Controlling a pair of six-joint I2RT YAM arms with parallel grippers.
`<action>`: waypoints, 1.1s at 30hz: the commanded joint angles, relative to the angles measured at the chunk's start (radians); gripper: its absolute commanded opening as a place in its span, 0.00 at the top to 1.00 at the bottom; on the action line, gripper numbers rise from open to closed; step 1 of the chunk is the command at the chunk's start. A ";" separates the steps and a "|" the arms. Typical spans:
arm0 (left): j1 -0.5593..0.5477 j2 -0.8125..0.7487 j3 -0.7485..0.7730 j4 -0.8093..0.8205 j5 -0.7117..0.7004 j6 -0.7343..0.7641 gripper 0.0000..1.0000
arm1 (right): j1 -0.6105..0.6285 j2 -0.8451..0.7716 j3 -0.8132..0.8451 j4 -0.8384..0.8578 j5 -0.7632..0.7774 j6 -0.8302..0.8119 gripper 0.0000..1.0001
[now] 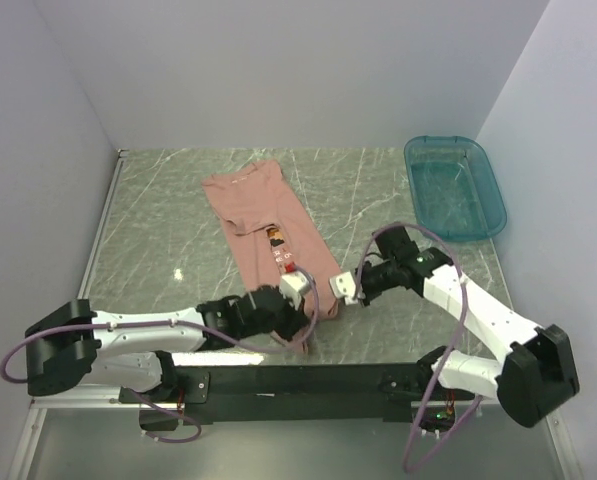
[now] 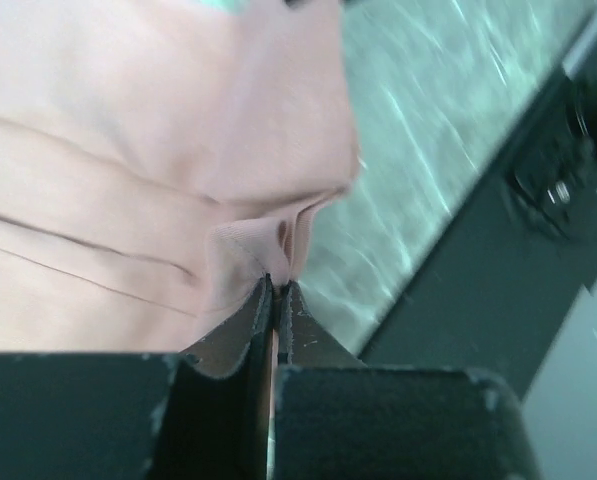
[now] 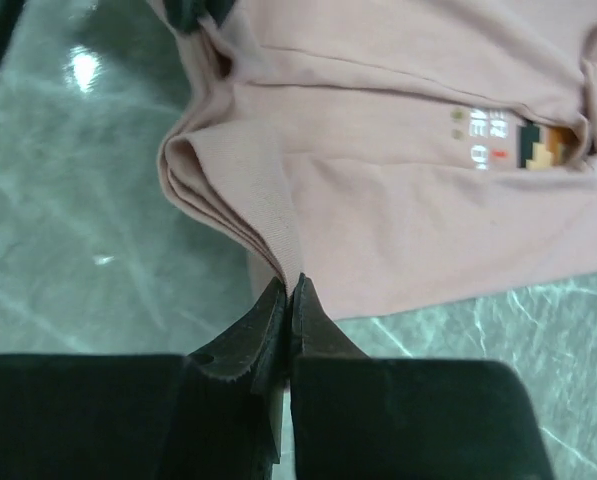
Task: Fold and stack the t-shirts
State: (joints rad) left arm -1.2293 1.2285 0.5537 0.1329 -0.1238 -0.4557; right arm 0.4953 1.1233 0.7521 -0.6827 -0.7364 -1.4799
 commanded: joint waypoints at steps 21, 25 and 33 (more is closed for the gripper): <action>0.752 0.178 0.255 -0.069 0.478 0.402 1.00 | -0.044 0.760 0.746 0.173 -0.005 0.535 1.00; 0.777 0.200 0.265 -0.050 0.510 0.400 1.00 | -0.043 0.780 0.759 0.173 -0.008 0.538 1.00; 0.809 0.241 0.284 -0.053 0.519 0.430 1.00 | -0.044 0.808 0.763 0.236 0.040 0.619 1.00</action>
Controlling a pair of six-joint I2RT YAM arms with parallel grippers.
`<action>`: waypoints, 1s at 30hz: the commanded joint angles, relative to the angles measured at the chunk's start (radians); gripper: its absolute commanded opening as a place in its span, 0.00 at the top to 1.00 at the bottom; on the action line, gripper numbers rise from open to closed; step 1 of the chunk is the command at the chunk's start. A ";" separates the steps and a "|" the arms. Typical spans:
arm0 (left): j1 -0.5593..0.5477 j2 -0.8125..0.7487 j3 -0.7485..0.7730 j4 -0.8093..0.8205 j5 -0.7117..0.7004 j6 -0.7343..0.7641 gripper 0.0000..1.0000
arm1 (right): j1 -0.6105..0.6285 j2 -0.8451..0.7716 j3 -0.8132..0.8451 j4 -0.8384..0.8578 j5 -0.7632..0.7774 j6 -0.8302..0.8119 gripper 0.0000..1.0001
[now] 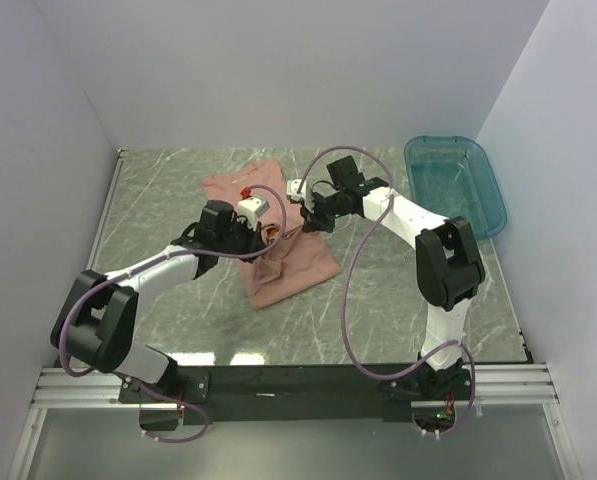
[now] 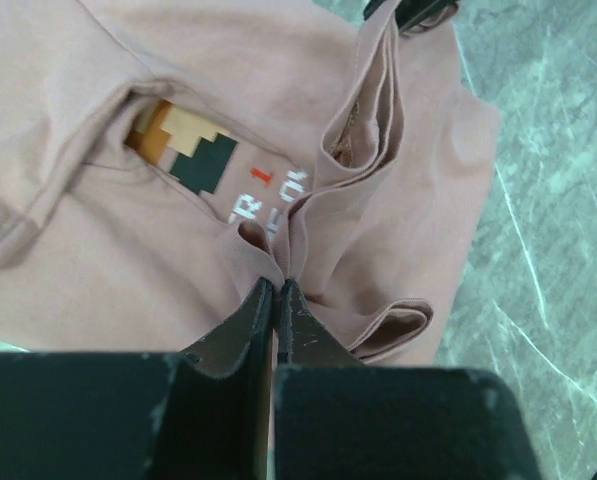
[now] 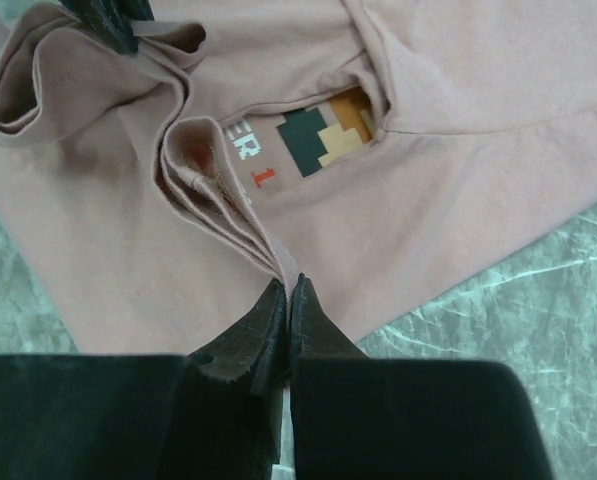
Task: Fold and stack the t-shirts
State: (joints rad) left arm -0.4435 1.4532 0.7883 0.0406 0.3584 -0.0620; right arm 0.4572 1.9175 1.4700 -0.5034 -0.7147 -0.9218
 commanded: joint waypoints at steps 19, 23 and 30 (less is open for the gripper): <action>0.169 0.160 0.189 -0.008 0.086 0.102 0.99 | 0.018 0.219 0.345 0.037 0.178 0.224 1.00; 0.189 0.165 0.186 0.004 0.093 0.099 1.00 | 0.028 0.267 0.421 0.020 0.196 0.238 1.00; 0.215 0.187 0.195 0.008 0.097 0.096 0.99 | 0.037 0.317 0.489 0.009 0.234 0.259 1.00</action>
State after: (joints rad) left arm -0.2420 1.6279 0.9440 0.0341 0.4271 0.0154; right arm 0.4911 2.2265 1.9011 -0.4976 -0.5152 -0.6842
